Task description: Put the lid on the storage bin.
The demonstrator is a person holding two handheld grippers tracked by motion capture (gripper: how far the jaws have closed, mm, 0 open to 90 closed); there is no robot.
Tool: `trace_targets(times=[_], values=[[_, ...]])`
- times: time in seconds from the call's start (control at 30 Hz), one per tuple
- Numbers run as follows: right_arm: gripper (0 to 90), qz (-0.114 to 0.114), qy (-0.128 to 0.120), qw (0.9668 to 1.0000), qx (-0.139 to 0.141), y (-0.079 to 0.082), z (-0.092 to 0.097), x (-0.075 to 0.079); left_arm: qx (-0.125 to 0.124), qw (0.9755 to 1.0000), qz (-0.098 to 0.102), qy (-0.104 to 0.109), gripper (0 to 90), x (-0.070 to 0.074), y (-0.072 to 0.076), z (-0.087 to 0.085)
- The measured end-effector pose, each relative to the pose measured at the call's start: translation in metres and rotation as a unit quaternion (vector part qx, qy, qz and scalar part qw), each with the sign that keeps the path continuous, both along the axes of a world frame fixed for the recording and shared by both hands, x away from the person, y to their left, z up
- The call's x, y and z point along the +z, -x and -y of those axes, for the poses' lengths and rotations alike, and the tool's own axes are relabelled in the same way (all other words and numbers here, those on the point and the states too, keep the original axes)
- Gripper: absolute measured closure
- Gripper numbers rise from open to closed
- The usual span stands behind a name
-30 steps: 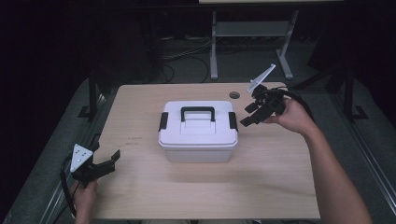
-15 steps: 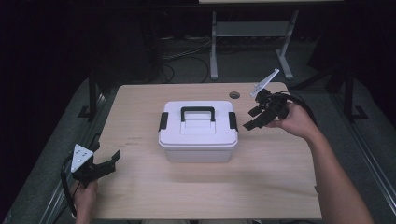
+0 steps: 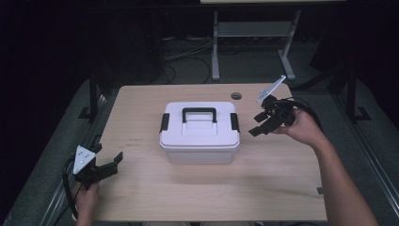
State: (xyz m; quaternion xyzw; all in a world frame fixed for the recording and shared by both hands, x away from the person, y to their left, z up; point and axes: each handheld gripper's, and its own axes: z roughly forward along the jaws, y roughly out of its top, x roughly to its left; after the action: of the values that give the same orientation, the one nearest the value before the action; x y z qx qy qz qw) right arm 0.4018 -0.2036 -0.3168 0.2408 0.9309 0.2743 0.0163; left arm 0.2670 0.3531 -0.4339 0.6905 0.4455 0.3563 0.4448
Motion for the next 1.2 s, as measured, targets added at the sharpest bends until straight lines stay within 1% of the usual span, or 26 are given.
trace_targets(times=[0.13, 0.2, 0.27, 0.53, 0.6, 0.83, 0.97, 1.2], values=[[32.2, 0.001, -0.001, 1.0, -0.001, 0.002, 0.003, -0.004, 0.0, 1.0, 0.001, -0.003, 14.7, 0.0, 0.0, 0.001], [32.2, -0.001, -0.006, 1.0, -0.003, 0.003, 0.005, -0.006, -0.002, 1.0, 0.001, -0.003, 14.7, 0.0, 0.0, 0.002], [32.2, -0.004, -0.005, 1.0, -0.005, 0.005, 0.006, -0.009, -0.001, 1.0, 0.0, -0.005, 14.7, 0.0, 0.0, 0.002], [32.2, -0.011, -0.009, 0.9998, -0.011, 0.008, 0.012, -0.018, -0.001, 1.0, -0.001, -0.005, 14.7, 0.0, 0.0, 0.002], [32.2, -0.009, -0.011, 0.9998, -0.01, 0.009, 0.013, -0.019, -0.001, 1.0, 0.0, -0.005, 14.7, 0.0, 0.0, 0.002], [31.5, -0.014, -0.013, 0.9997, -0.016, 0.013, 0.018, -0.026, -0.002, 1.0, -0.001, -0.005, 14.7, 0.0, 0.0, 0.002], [31.6, -0.015, -0.016, 0.9996, -0.018, 0.015, 0.021, -0.03, -0.002, 1.0, -0.001, -0.005, 14.7, 0.0, 0.0, 0.002], [31.6, -0.021, -0.018, 0.9993, -0.026, 0.021, 0.029, -0.038, -0.004, 1.0, -0.001, -0.006, 14.7, -0.001, 0.0, 0.003]])
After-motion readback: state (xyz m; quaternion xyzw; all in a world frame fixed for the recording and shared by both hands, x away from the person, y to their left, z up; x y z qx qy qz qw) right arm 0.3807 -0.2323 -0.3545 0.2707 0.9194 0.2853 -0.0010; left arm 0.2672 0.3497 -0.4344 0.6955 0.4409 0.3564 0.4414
